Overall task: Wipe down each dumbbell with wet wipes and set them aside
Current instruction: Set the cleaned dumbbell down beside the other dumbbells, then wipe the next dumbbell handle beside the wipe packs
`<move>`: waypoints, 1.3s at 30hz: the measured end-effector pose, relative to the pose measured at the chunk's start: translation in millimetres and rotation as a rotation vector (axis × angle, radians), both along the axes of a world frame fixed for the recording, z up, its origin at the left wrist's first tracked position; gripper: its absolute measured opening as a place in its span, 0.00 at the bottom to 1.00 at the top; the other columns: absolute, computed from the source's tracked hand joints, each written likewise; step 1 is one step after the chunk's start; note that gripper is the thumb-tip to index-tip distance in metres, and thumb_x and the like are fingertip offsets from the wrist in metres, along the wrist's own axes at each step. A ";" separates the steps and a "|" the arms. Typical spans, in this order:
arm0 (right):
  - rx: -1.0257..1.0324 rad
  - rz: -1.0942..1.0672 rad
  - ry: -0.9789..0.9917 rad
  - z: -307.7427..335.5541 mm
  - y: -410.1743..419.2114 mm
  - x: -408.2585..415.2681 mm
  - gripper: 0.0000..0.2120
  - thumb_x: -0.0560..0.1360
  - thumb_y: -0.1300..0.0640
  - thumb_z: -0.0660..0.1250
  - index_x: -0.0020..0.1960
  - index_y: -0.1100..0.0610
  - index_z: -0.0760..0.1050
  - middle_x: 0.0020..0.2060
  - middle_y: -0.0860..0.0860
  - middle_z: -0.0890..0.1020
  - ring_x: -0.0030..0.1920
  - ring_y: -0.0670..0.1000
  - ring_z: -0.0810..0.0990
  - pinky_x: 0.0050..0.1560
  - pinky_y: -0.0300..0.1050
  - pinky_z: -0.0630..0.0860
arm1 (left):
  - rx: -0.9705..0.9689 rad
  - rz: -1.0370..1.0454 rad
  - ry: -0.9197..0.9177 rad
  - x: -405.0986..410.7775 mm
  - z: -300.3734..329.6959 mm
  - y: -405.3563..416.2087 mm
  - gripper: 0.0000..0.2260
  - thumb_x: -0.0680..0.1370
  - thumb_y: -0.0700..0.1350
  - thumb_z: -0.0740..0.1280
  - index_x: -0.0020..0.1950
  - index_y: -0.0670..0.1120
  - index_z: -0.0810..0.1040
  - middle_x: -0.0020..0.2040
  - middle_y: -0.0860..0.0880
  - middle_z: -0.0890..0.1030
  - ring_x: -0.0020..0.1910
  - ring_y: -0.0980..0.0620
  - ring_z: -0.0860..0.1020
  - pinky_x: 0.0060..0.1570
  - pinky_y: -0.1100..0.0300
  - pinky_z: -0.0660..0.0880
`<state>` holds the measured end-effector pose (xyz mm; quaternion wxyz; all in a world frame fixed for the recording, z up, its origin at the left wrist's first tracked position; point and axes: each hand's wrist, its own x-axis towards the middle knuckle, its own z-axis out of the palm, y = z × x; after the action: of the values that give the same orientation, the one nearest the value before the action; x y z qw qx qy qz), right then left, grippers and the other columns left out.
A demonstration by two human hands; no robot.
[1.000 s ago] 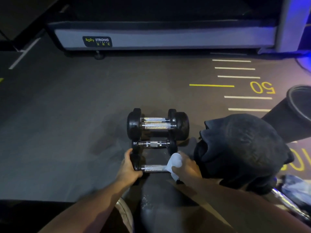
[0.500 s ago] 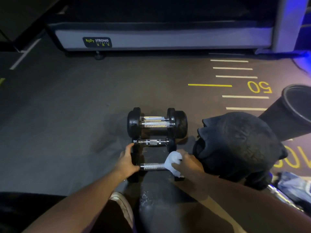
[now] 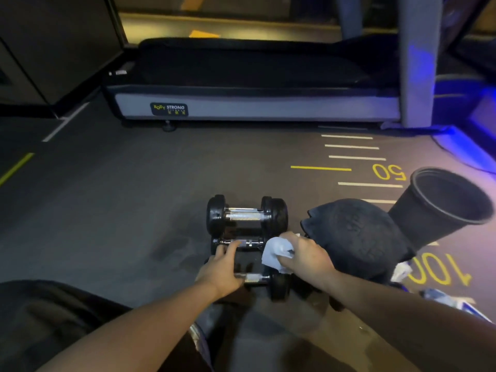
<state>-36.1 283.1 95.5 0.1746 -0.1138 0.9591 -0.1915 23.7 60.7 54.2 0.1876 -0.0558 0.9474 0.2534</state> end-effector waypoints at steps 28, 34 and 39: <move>-0.087 -0.406 0.186 81.7 339.3 84.9 0.20 0.70 0.53 0.72 0.62 0.45 0.77 0.51 0.47 0.83 0.51 0.51 0.82 0.49 0.45 0.75 | 0.178 -0.694 0.293 -62.0 102.6 329.5 0.32 0.72 0.49 0.72 0.75 0.57 0.65 0.71 0.52 0.69 0.64 0.46 0.77 0.61 0.50 0.75; -0.071 -0.527 0.112 32.9 374.8 93.2 0.22 0.72 0.48 0.72 0.66 0.41 0.74 0.61 0.45 0.80 0.61 0.51 0.79 0.53 0.44 0.73 | 0.172 -0.714 0.197 -58.9 61.8 372.2 0.30 0.75 0.48 0.71 0.75 0.53 0.66 0.72 0.48 0.70 0.67 0.44 0.75 0.61 0.48 0.75; -0.061 -0.619 0.046 -15.2 393.6 99.2 0.23 0.71 0.46 0.72 0.65 0.41 0.75 0.54 0.52 0.84 0.55 0.56 0.82 0.51 0.46 0.76 | 0.130 -0.722 0.090 -56.5 18.4 386.2 0.31 0.73 0.48 0.72 0.74 0.55 0.65 0.70 0.50 0.70 0.65 0.46 0.77 0.60 0.50 0.76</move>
<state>63.1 676.8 80.4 0.0829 0.1744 0.9456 -0.2617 -32.7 446.9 72.6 0.2264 0.3055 0.8951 0.2327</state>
